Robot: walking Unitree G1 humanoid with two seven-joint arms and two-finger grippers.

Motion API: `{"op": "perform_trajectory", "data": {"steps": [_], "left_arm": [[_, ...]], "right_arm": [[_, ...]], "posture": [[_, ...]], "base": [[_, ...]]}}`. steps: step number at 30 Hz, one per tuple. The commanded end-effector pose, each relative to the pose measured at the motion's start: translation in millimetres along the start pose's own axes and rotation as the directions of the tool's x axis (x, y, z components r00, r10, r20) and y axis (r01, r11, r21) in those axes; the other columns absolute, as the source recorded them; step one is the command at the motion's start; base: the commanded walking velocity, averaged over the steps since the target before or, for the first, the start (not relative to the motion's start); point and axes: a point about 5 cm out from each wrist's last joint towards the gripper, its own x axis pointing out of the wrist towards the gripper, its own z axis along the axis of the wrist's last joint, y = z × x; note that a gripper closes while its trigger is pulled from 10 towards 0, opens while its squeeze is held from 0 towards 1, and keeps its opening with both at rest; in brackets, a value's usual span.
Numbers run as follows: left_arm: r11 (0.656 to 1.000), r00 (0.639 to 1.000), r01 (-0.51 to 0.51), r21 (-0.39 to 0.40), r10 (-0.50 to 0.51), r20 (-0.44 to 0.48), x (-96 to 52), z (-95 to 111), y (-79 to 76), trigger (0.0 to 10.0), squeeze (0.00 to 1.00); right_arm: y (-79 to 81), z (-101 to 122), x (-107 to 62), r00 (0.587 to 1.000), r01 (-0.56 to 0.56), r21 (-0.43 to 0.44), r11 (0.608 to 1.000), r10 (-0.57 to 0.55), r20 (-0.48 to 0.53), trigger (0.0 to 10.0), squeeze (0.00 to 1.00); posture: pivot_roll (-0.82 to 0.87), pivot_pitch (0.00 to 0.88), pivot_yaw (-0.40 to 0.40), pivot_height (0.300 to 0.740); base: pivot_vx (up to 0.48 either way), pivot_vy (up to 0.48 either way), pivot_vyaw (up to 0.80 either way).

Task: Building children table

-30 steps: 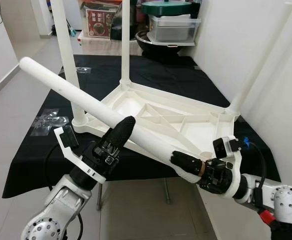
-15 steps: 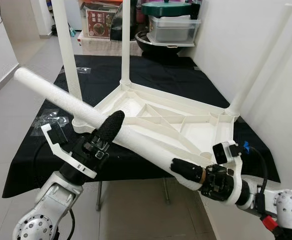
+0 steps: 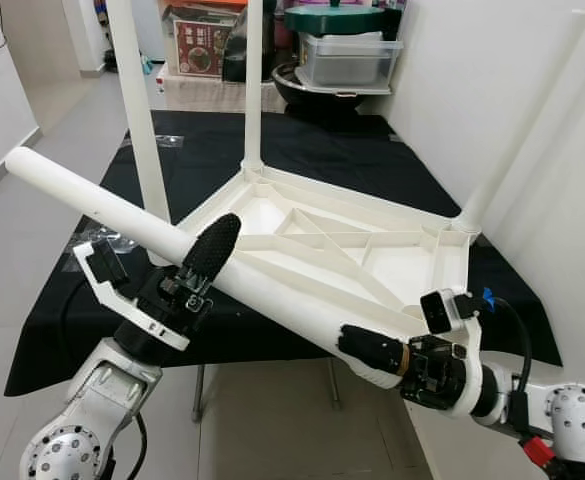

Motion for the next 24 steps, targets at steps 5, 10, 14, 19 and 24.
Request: {"op": "perform_trajectory", "data": {"steps": [5, 10, 14, 19, 24], "left_arm": [[1.000, 1.000, -0.017, -0.025, 0.018, 0.015, 2.2, 3.4, 2.7, 10.0, 0.00], [0.998, 0.999, -0.030, -0.046, 0.032, 0.042, 1.3, 8.9, 5.2, 10.0, 0.00], [0.997, 0.996, -0.041, -0.061, 0.046, 0.077, 0.4, 13.2, 7.1, 0.0, 0.00], [0.996, 0.991, -0.036, -0.084, 0.046, 0.128, -2.2, 20.6, 9.1, 0.0, 0.00], [0.996, 0.990, -0.031, -0.085, 0.043, 0.135, -3.8, 22.4, 9.0, 0.0, 0.00]], "right_arm": [[-1.4, 0.9, -6.4, 0.999, 0.029, -0.003, 1.000, -0.029, 0.020, 0.0, 0.00], [-2.4, 0.2, -8.6, 0.999, 0.035, 0.004, 0.999, -0.035, 0.023, 0.0, 0.00], [-1.9, 0.2, -9.1, 0.999, 0.031, 0.006, 0.999, -0.031, 0.023, 0.0, 0.00], [-1.3, -0.3, -8.7, 0.999, 0.028, -0.002, 1.000, -0.028, 0.018, 0.0, 0.00], [-1.0, -0.4, -8.2, 1.000, 0.020, -0.004, 1.000, -0.020, 0.022, 0.0, 0.00]], "posture": [[0.06, 0.000, -0.101, 0.740], [0.06, 0.000, -0.102, 0.740], [0.06, 0.000, -0.102, 0.740], [0.06, 0.000, -0.101, 0.740], [0.06, 0.000, -0.101, 0.740]], "base": [[0.000, 0.000, 0.00], [0.000, 0.000, 0.00], [0.000, 0.000, 0.00], [0.000, 0.000, 0.00], [0.000, 0.000, 0.00]]}}
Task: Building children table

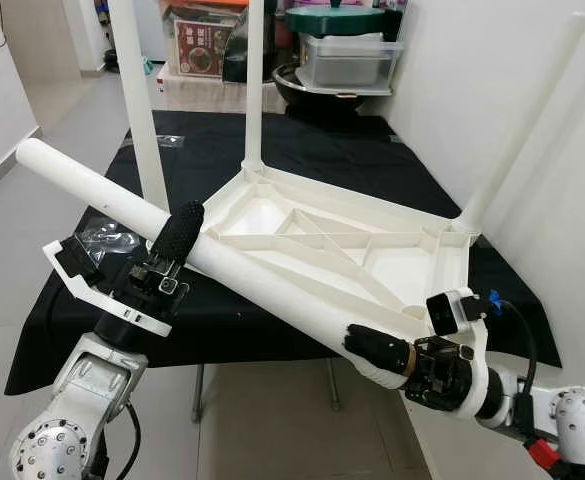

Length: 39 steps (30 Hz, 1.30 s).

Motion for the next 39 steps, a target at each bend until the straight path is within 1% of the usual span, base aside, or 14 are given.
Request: {"op": "perform_trajectory", "data": {"steps": [1, 5, 6, 7, 8, 9, 10, 11, 20, 21, 29, 34, 37, 39], "left_arm": [[1.000, 1.000, 0.004, 0.010, -0.004, 0.026, -0.6, 5.0, -0.5, 0.0, 0.00], [1.000, 1.000, 0.003, 0.011, -0.003, 0.030, -0.9, 5.7, 0.2, 0.0, 0.00], [1.000, 0.999, 0.002, 0.010, -0.003, 0.032, -1.0, 6.0, 0.4, 0.0, 0.00], [1.000, 0.999, 0.002, 0.011, -0.002, 0.032, -1.2, 6.2, 0.8, 0.0, 0.00], [1.000, 1.000, 0.002, 0.011, -0.002, 0.031, -1.3, 6.3, 1.1, 0.0, 0.00], [1.000, 1.000, -0.004, 0.018, 0.004, 0.023, -0.7, 6.2, 2.0, 0.0, 0.00], [1.000, 1.000, -0.004, 0.018, 0.004, 0.023, -0.7, 6.2, 2.0, 0.0, 0.00], [1.000, 1.000, -0.012, 0.028, 0.012, 0.005, 0.9, 6.3, 3.4, 10.0, 0.00], [0.999, 0.999, -0.017, 0.040, 0.016, 0.033, 5.4, 12.0, 5.5, 10.0, 0.00], [0.999, 0.999, -0.014, 0.037, 0.013, 0.045, 6.7, 14.6, 5.0, 10.0, 0.00], [0.999, 0.991, 0.038, 0.010, -0.039, 0.127, 16.4, 34.4, -3.0, 10.0, 0.00], [0.998, 0.996, 0.035, 0.046, -0.039, 0.084, 16.0, 40.6, -1.7, 10.0, 0.00], [0.988, 0.997, 0.064, 0.139, -0.057, -0.051, 18.3, 53.5, 0.8, 10.0, 0.00], [0.988, 0.997, 0.064, 0.139, -0.057, -0.051, 18.3, 53.5, 0.8, 10.0, 0.00]], "right_arm": [[-1.2, -0.4, -3.8, 1.000, 0.026, -0.001, 1.000, -0.026, 0.007, 0.0, 0.00], [-0.8, -1.3, -1.7, 1.000, 0.021, -0.027, 0.999, -0.021, 0.015, 0.0, 0.00], [-1.6, -1.6, -0.6, 0.999, 0.033, -0.051, 0.998, -0.032, 0.021, 2.7, 0.00], [-2.0, -1.7, 0.8, 0.999, 0.029, -0.071, 0.997, -0.027, 0.036, 10.0, 0.00], [-2.2, -1.6, 1.7, 0.999, 0.026, -0.082, 0.996, -0.023, 0.046, 10.0, 0.00], [-1.2, -3.6, 2.5, 0.999, 0.013, -0.095, 0.995, -0.009, 0.040, 10.0, 1.00], [-1.2, -3.6, 2.5, 0.999, 0.013, -0.095, 0.995, -0.009, 0.040, 10.0, 1.00], [-0.2, -7.1, 3.5, 1.000, 0.001, -0.108, 0.994, 0.002, 0.028, 10.0, 1.00], [-10.1, -10.8, -1.3, 0.998, 0.065, -0.079, 0.995, -0.063, 0.024, 10.0, 1.00], [-12.9, -12.2, -2.9, 0.997, 0.081, -0.070, 0.994, -0.079, 0.022, 10.0, 0.00], [-22.1, -14.9, -13.4, 0.990, 0.135, -0.042, 0.990, -0.133, 0.044, 10.0, 0.00], [-24.2, -14.0, -17.8, 0.985, 0.168, -0.061, 0.984, -0.165, 0.048, 10.0, 0.00], [-26.1, -6.9, -27.1, 0.960, 0.276, -0.172, 0.946, -0.281, -0.003, 10.0, 0.00], [-26.1, -6.9, -27.1, 0.960, 0.276, -0.172, 0.946, -0.281, -0.003, 10.0, 0.00]], "posture": [[0.06, 0.000, -0.101, 0.740], [0.06, 0.000, -0.101, 0.740], [0.06, 0.000, -0.101, 0.740], [0.06, 0.000, -0.098, 0.740], [0.06, 0.000, -0.098, 0.740], [0.07, 0.000, -0.101, 0.740], [0.07, 0.000, -0.101, 0.740], [0.07, 0.000, -0.101, 0.740], [0.07, 0.000, -0.103, 0.740], [0.06, 0.000, -0.101, 0.740], [0.07, 0.000, -0.109, 0.740], [0.07, 0.000, -0.106, 0.740], [0.07, 0.000, -0.101, 0.740], [0.07, 0.000, -0.101, 0.740]], "base": [[0.000, 0.000, 0.00], [0.000, 0.000, 0.00], [0.000, 0.000, 0.00], [0.000, 0.000, 0.00], [0.000, 0.000, 0.00], [0.000, 0.000, 0.00], [0.000, 0.000, 0.00], [0.000, 0.000, 0.00], [0.000, 0.000, 0.00], [0.000, 0.000, 0.00], [0.000, 0.000, 0.00], [0.000, 0.000, 0.00], [0.000, 0.000, 0.00], [0.000, 0.000, 0.00]]}}
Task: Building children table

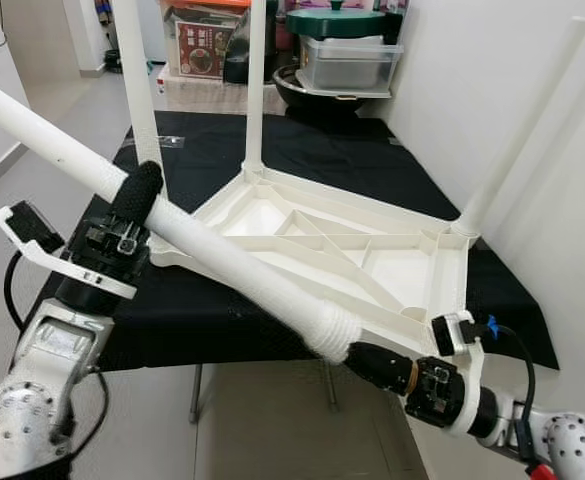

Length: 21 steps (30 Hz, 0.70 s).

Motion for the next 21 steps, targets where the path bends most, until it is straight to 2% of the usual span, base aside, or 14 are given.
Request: {"op": "perform_trajectory", "data": {"steps": [1, 2, 3, 4, 5, 6, 8, 9, 10, 13, 14, 15, 17, 21], "left_arm": [[0.997, 0.995, 0.059, 0.047, -0.055, -0.080, 3.7, 6.7, -2.8, 10.0, 0.00], [0.997, 0.995, 0.059, 0.047, -0.055, -0.080, 3.7, 6.7, -2.8, 10.0, 0.00], [0.992, 0.987, 0.099, 0.079, -0.088, -0.136, 9.7, 12.0, -3.7, 10.0, 0.00], [0.992, 0.987, 0.099, 0.079, -0.088, -0.136, 9.7, 12.0, -3.7, 10.0, 0.00], [0.987, 0.979, 0.125, 0.097, -0.107, -0.172, 13.8, 15.7, -4.5, 10.0, 0.00], [0.987, 0.979, 0.125, 0.097, -0.107, -0.172, 13.8, 15.7, -4.5, 10.0, 0.00], [0.964, 0.941, 0.230, 0.132, -0.186, -0.284, 27.5, 16.0, -9.6, 10.0, 0.00], [0.952, 0.916, 0.274, 0.133, -0.216, -0.338, 32.7, 10.5, -10.4, 10.0, 0.00], [0.952, 0.916, 0.274, 0.133, -0.216, -0.338, 32.7, 10.5, -10.4, 10.0, 0.00], [0.938, 0.883, 0.324, 0.124, -0.253, -0.394, 40.3, 0.0, -11.0, 10.0, 0.00], [0.929, 0.864, 0.356, 0.104, -0.285, -0.416, 52.3, -15.0, -11.7, 10.0, 0.00], [0.929, 0.864, 0.356, 0.104, -0.285, -0.416, 52.3, -15.0, -11.7, 10.0, 0.00], [0.914, 0.832, 0.399, 0.074, -0.326, -0.449, 58.5, -28.9, -15.5, 10.0, 0.00], [0.885, 0.765, 0.465, 0.020, -0.390, -0.513, 65.4, -47.6, -20.9, 10.0, 0.00]], "right_arm": [[-5.8, 3.9, -8.8, 0.991, 0.105, -0.115, 0.988, -0.113, -0.066, 10.0, 0.00], [-5.8, 3.9, -8.8, 0.991, 0.105, -0.115, 0.988, -0.113, -0.066, 10.0, 0.00], [-11.6, 8.9, -16.4, 0.974, 0.173, -0.211, 0.962, -0.200, -0.111, 10.0, 0.00], [-11.6, 8.9, -16.4, 0.974, 0.173, -0.211, 0.962, -0.200, -0.111, 10.0, 0.00], [-15.1, 12.5, -21.7, 0.957, 0.209, -0.277, 0.938, -0.255, -0.139, 10.0, 0.00], [-15.1, 12.5, -21.7, 0.957, 0.209, -0.277, 0.938, -0.255, -0.139, 10.0, 0.00], [-10.7, 43.4, -24.0, 0.954, 0.243, -0.411, 0.879, -0.294, -0.065, 10.0, 0.00], [-1.9, 56.9, -16.6, 0.966, 0.214, -0.457, 0.863, -0.255, -0.029, 10.0, 0.00], [-1.9, 56.9, -16.6, 0.966, 0.214, -0.457, 0.863, -0.255, -0.029, 10.0, 0.00], [13.3, 70.0, -0.5, 0.984, 0.150, -0.516, 0.844, -0.179, -0.007, 10.0, 0.00], [30.1, 74.4, 20.7, 0.996, 0.056, -0.563, 0.825, -0.084, -0.025, 10.0, 0.00], [30.1, 74.4, 20.7, 0.996, 0.056, -0.563, 0.825, -0.084, -0.025, 10.0, 0.00], [40.5, 73.4, 33.9, 0.998, -0.023, -0.590, 0.807, -0.019, -0.066, 10.0, 0.00], [52.4, 74.4, 46.3, 0.987, -0.151, -0.605, 0.782, 0.090, -0.130, 10.0, 0.00]], "posture": [[0.07, 0.000, -0.103, 0.740], [0.07, 0.000, -0.103, 0.740], [0.06, 0.000, -0.097, 0.740], [0.06, 0.000, -0.097, 0.740], [0.06, 0.000, -0.097, 0.740], [0.06, 0.000, -0.097, 0.740], [0.06, 0.000, -0.093, 0.740], [0.05, 0.000, -0.090, 0.740], [0.05, 0.000, -0.090, 0.740], [0.05, 0.000, -0.090, 0.740], [0.06, 0.000, -0.092, 0.740], [0.06, 0.000, -0.092, 0.740], [0.05, 0.000, -0.087, 0.740], [0.05, 0.000, -0.085, 0.740]], "base": [[0.000, 0.000, 0.00], [0.000, 0.000, 0.00], [0.000, 0.000, 0.00], [0.000, 0.000, 0.00], [0.000, 0.000, 0.00], [0.000, 0.000, 0.00], [0.000, 0.000, 0.00], [0.000, 0.000, 0.00], [0.000, 0.000, 0.00], [0.000, 0.000, 0.00], [0.000, 0.000, 0.00], [0.000, 0.000, 0.00], [0.000, 0.000, 0.00], [0.000, 0.000, 0.00]]}}
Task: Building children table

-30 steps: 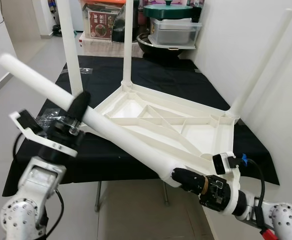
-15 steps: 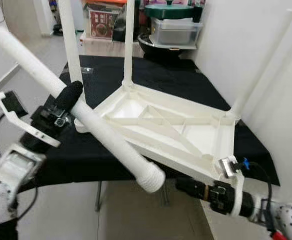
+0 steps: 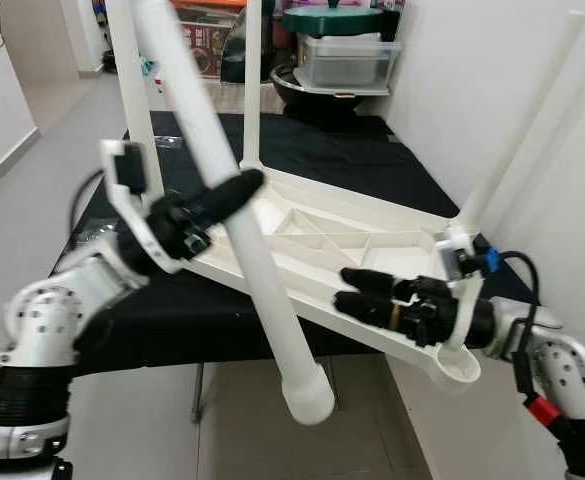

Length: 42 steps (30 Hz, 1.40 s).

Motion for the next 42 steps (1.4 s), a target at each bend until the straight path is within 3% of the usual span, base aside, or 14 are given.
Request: {"op": "perform_trajectory", "data": {"steps": [1, 8, 13, 26, 42], "left_arm": [[0.999, 0.999, 0.038, 0.007, -0.038, -0.019, 7.2, -1.5, -1.7, 10.0, 0.00], [0.996, 0.996, 0.087, 0.033, -0.086, -0.032, 16.4, -0.7, 3.6, 10.0, 0.00], [0.997, 0.999, 0.052, 0.053, -0.052, -0.001, 21.8, -4.5, 6.2, 10.0, 0.00], [0.994, 0.996, 0.093, 0.056, -0.093, -0.010, 35.1, -11.4, 9.4, 10.0, 0.00], [0.989, 0.991, 0.134, 0.069, -0.133, -0.021, 50.9, -16.9, 9.9, 10.0, 0.00]], "right_arm": [[5.2, 6.4, 5.8, 0.998, -0.061, -0.033, 0.998, 0.061, 0.007, 10.0, 0.00], [12.0, 10.7, 21.4, 0.991, -0.132, -0.056, 0.990, 0.131, -0.033, 10.0, 0.00], [12.2, 2.0, 23.7, 0.986, -0.156, -0.054, 0.986, 0.152, -0.072, 10.0, 0.00], [1.0, -11.0, 53.8, 0.992, -0.073, -0.049, 0.996, 0.067, -0.104, 10.0, 0.00], [8.2, -15.9, 62.9, 0.974, -0.149, -0.059, 0.987, 0.136, -0.180, 10.0, 0.00]], "posture": [[0.05, 0.000, -0.085, 0.740], [0.05, 0.000, -0.082, 0.740], [0.04, 0.000, -0.079, 0.740], [0.04, 0.000, -0.066, 0.740], [0.02, 0.000, -0.067, 0.740]], "base": [[0.000, 0.000, 0.00], [0.000, 0.000, 0.00], [0.000, 0.000, 0.00], [0.000, 0.000, 0.00], [0.000, 0.000, 0.00]]}}
